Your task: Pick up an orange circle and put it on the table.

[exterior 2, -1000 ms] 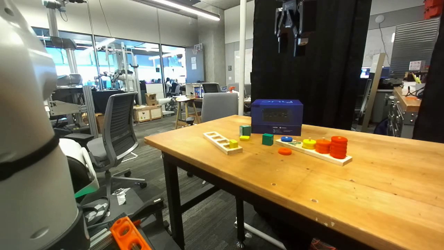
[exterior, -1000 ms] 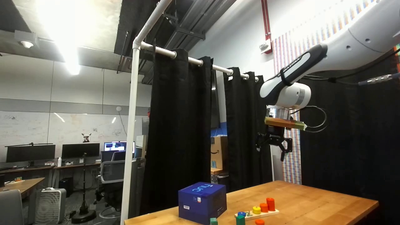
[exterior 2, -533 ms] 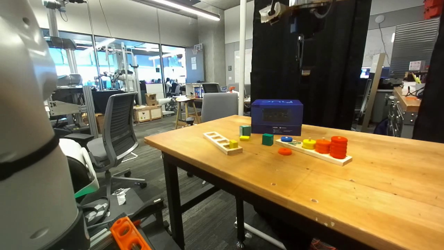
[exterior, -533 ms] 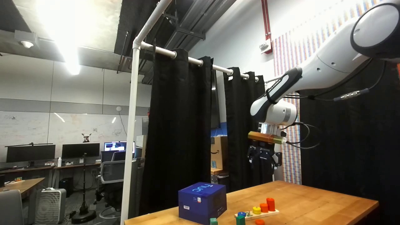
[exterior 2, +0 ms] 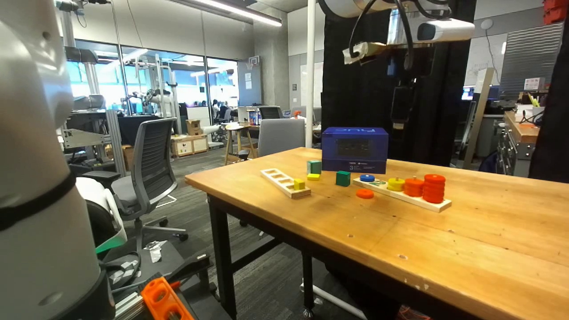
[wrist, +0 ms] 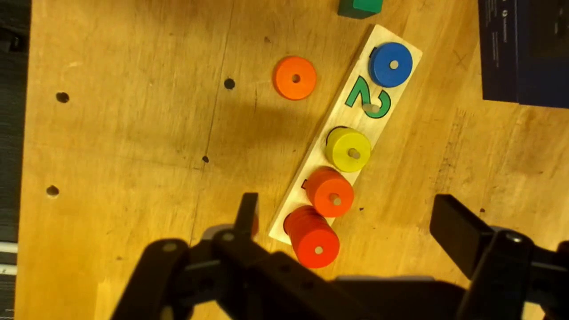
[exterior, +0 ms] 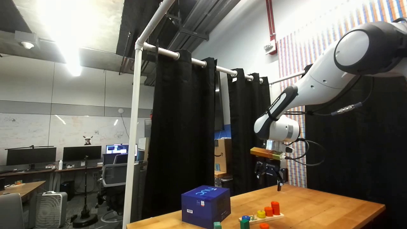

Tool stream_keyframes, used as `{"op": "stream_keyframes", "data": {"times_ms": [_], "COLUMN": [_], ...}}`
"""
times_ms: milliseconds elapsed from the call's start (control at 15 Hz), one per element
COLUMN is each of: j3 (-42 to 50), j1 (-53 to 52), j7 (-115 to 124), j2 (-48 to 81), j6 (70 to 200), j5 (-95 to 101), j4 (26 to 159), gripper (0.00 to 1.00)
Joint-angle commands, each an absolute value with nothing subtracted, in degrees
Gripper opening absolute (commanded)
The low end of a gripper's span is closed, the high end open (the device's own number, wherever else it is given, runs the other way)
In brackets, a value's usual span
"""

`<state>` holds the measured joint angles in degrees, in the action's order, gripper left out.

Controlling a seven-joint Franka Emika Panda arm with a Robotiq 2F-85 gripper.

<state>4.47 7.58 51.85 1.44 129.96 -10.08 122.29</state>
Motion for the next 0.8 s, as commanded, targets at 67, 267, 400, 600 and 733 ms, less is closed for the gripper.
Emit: {"op": "stream_keyframes", "data": {"times_ms": [67,267,400,600,733], "j3": [5.6,6.0,6.3,6.8,7.1], "j1": [7.0,7.0,7.0,7.1,7.2], "j7": [54.8,55.7,56.3,56.8,56.7], "j2": [5.9,8.2,9.5,11.7,13.0], "j6": [130.1,129.8,129.5,129.2,129.2], "j5": [-11.1,-11.3,-11.2,-11.4,-11.8], "j4": [118.0,116.4,115.4,114.1,113.5], "gripper": [1.0,1.0,1.0,1.0,1.0]}}
